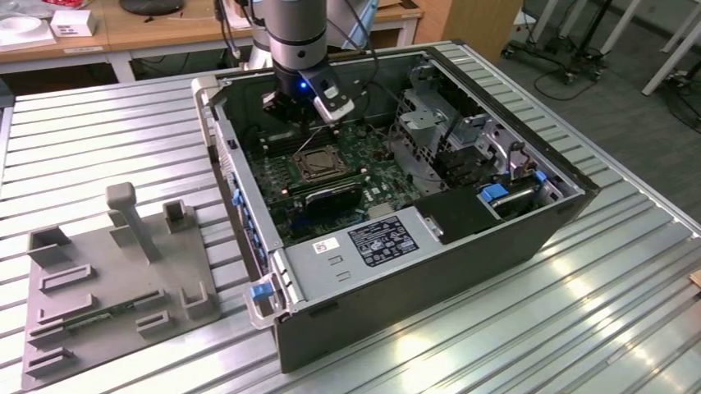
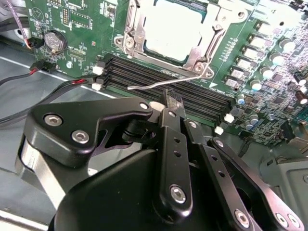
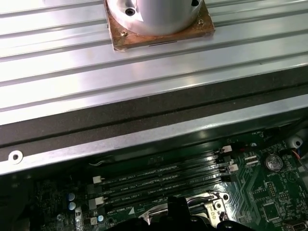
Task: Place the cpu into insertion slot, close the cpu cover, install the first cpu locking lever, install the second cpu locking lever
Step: 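Install the first cpu locking lever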
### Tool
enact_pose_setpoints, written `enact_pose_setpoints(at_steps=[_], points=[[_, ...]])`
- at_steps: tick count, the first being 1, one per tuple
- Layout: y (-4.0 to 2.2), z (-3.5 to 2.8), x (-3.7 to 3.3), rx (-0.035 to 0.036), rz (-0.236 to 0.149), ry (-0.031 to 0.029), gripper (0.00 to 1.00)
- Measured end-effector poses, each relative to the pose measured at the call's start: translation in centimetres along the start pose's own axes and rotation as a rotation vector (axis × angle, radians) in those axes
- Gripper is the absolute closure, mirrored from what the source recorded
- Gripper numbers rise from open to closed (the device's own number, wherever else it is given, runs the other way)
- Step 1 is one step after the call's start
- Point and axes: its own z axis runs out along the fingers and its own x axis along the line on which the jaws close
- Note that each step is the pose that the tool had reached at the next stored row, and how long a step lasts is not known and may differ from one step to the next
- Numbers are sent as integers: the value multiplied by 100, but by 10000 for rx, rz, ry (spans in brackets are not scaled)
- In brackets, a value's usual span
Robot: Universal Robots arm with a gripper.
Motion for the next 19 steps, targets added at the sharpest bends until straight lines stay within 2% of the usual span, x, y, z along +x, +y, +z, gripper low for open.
enact_pose_setpoints(at_steps=[19], points=[[35, 89, -47, -2, 3, 2, 89]])
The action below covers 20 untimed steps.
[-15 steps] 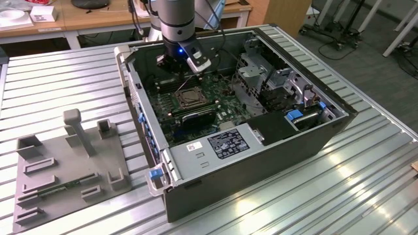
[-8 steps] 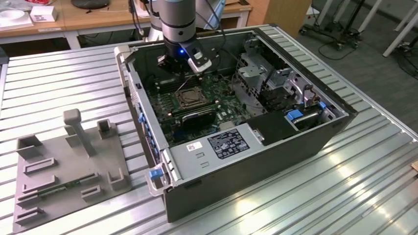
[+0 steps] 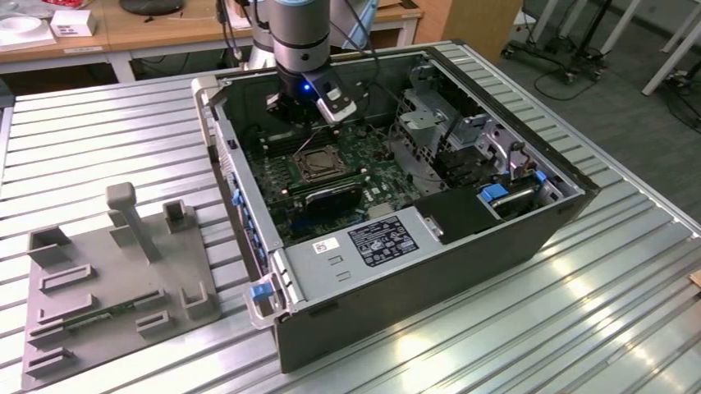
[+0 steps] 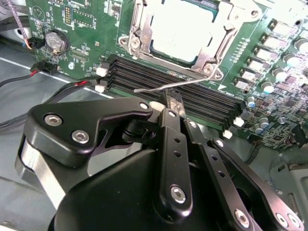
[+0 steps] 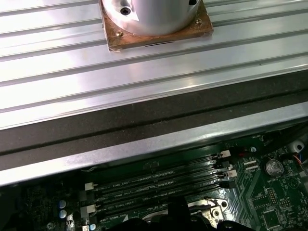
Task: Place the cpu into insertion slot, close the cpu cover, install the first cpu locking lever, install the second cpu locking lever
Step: 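Install the first cpu locking lever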
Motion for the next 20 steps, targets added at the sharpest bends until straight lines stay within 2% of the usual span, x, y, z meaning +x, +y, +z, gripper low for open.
enact_pose_setpoints(at_steps=[20], points=[[4, 37, -8, -22, 2, 3, 89]])
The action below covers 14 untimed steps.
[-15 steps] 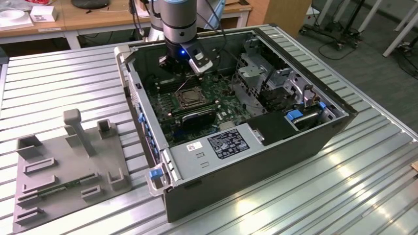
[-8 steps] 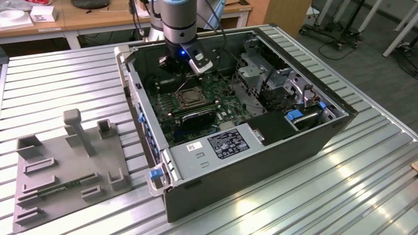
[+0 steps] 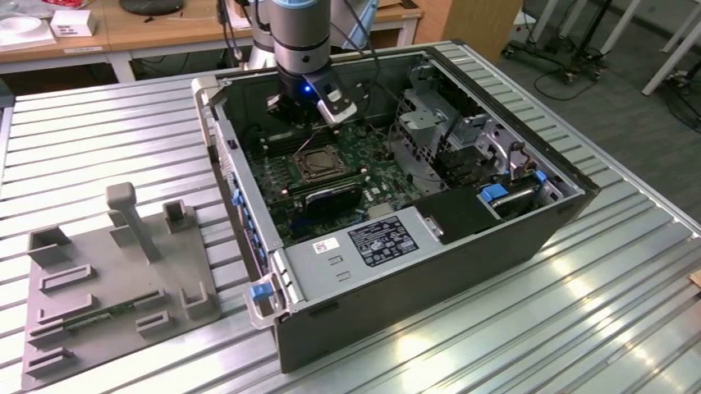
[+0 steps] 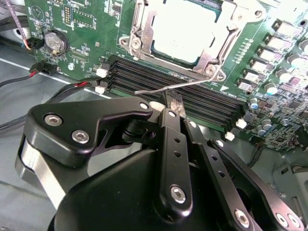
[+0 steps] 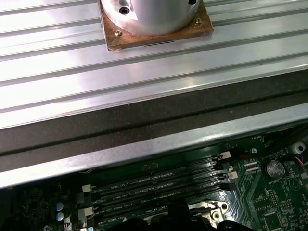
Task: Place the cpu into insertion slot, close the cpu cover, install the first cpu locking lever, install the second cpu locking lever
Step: 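Install the first cpu locking lever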
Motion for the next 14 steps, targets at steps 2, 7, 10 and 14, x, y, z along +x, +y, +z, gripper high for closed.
enact_pose_setpoints(at_steps=[2, 7, 10, 14], points=[[5, 3, 1, 2, -1, 1, 89], [17, 13, 5, 0, -2, 1, 89], [16, 26, 8, 1, -1, 0, 89], [19, 43, 9, 2, -1, 1, 89]])
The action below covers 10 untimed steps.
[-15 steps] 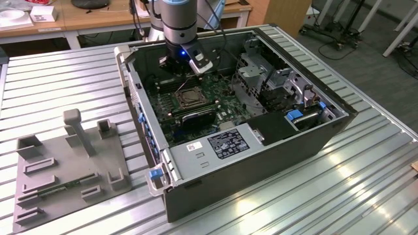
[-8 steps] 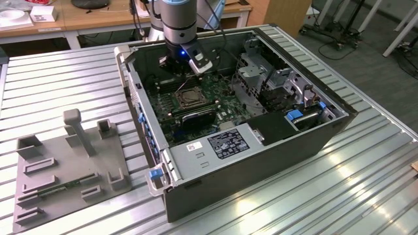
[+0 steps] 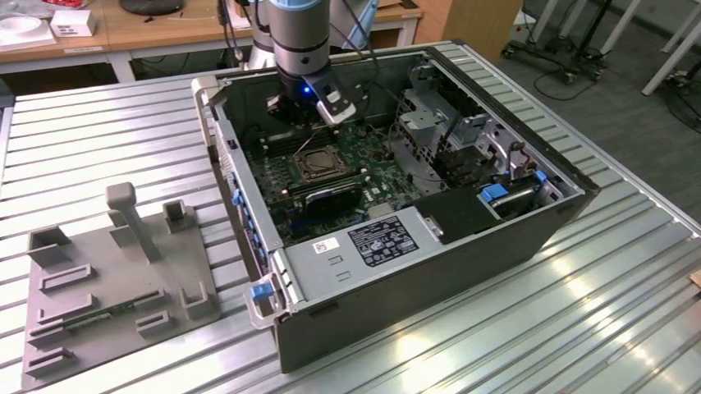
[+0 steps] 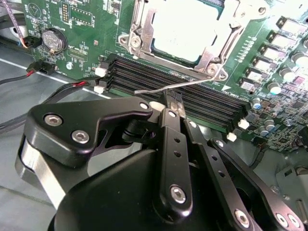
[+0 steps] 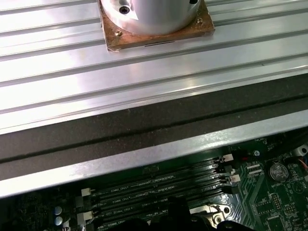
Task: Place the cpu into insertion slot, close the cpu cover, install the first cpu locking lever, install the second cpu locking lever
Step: 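Install the first cpu locking lever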
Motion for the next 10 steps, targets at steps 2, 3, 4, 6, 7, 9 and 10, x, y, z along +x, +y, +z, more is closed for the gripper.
enact_pose_setpoints(at_steps=[2, 3, 4, 6, 7, 9, 10], points=[[2, 6, -2, -2, 1, -1, 89], [3, 10, -4, -4, 1, -1, 89], [5, 13, -6, -4, 1, -1, 89], [9, 20, -9, -1, 1, 0, 89], [11, 24, -10, -1, 1, -1, 89], [13, 30, -14, -2, -1, -1, 89], [14, 32, -17, -2, -1, 0, 89]])
